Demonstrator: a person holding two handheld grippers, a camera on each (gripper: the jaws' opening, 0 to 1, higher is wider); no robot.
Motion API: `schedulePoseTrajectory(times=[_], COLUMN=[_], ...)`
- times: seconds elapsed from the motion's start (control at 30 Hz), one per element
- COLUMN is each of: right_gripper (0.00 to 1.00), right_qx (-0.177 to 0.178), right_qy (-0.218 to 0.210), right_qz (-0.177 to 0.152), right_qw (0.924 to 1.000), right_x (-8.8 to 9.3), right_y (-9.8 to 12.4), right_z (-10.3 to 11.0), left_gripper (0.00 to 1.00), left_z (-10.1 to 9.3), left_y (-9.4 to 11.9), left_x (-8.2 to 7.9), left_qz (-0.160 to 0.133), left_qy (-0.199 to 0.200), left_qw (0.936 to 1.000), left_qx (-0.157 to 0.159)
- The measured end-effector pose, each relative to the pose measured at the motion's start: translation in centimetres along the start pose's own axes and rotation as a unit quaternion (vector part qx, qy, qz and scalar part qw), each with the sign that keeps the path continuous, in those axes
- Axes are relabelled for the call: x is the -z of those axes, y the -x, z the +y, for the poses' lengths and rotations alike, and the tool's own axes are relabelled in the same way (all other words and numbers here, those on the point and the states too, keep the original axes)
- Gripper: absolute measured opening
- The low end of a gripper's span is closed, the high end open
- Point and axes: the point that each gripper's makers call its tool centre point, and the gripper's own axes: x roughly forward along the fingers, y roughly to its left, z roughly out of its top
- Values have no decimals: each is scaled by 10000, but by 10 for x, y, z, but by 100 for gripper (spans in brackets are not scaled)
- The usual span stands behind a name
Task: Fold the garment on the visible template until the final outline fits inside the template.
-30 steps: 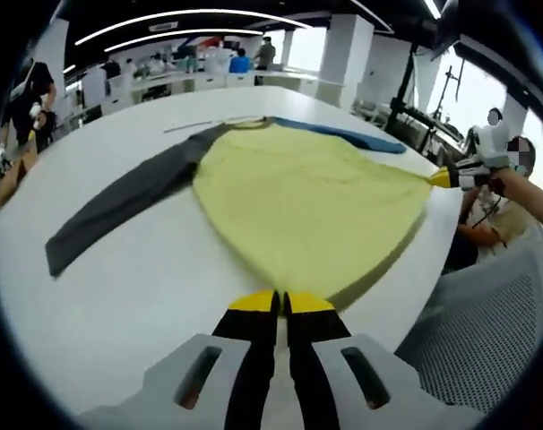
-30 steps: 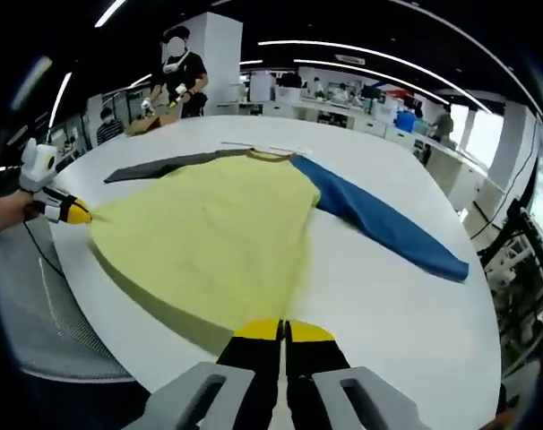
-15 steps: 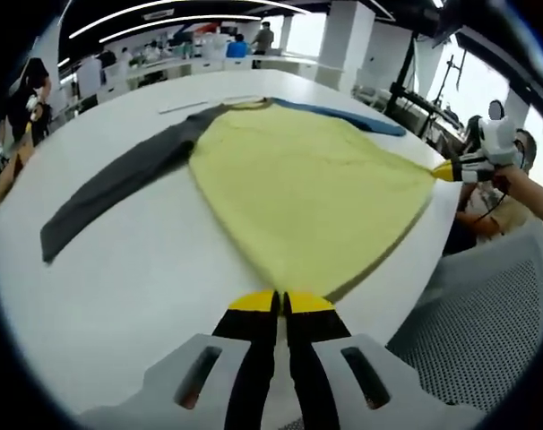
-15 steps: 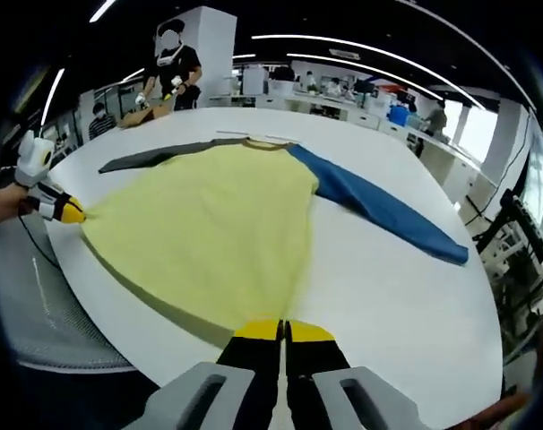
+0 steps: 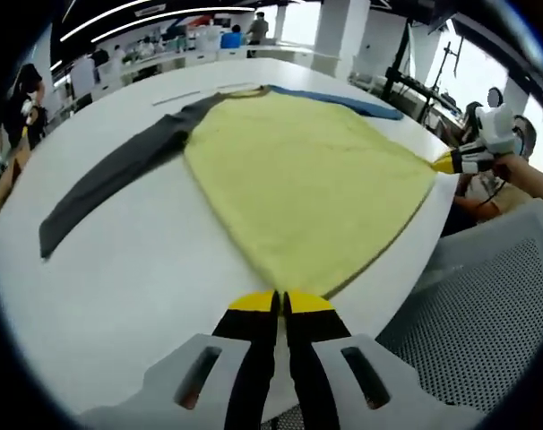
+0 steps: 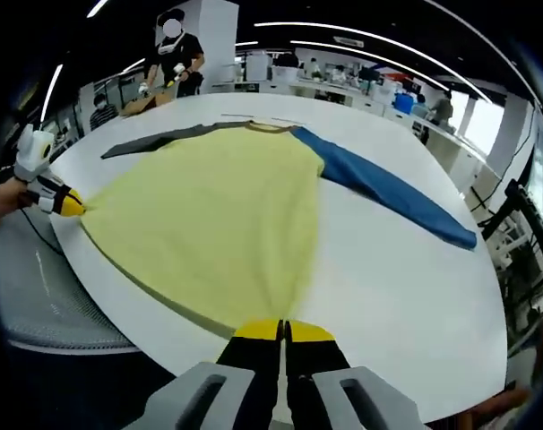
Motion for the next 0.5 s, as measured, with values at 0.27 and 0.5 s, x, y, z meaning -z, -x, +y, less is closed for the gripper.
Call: schedulePoseTrajectory(times=[0.27, 0.5], right_gripper=[0, 0], right_qx=[-26, -49], right_qy=[-118, -82], right_qz=[63, 101], right_qw=[9999, 9999], right_x=[6, 9], right_y=[-1, 0], right_z=[1, 3], left_gripper=[0, 0], left_z=[-2, -5], left_y=[2, 2], left_x=[5, 9], left_qz=[4, 74], left_qy=[103, -1], left_qw=[9999, 10000], left_qx=[8, 7])
